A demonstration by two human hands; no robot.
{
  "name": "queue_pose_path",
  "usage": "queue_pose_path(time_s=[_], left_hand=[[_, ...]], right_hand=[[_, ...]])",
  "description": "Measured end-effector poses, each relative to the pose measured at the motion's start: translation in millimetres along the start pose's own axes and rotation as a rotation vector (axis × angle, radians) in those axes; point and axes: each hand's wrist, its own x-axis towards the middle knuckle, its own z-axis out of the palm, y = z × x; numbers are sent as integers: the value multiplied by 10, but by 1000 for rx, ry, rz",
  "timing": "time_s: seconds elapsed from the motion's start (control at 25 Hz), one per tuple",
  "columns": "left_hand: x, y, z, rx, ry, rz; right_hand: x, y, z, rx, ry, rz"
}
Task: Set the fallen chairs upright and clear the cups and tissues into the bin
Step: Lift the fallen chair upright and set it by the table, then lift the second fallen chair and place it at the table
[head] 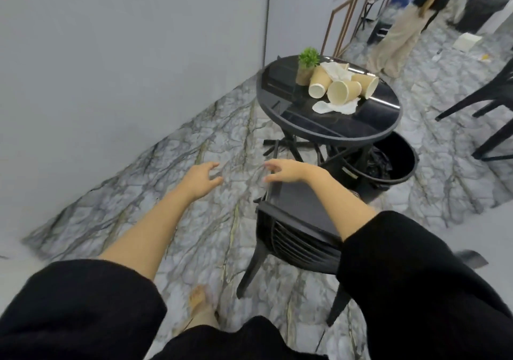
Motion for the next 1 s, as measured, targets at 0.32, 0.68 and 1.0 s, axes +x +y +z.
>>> queue_pose_path(time_s=[0.32,0.68,1.0], left_hand=[[914,-1059,-626,110,-128,-55],[2476,-1739,-1499,96,-167,-31],[4604,-1935,-2058,78,-239,-54]], right_hand=[[1777,-733,-32,-98,-141,72],[3336,-1165,-797,-19,-80,71],[4981,-995,-2024,91,-45,125]])
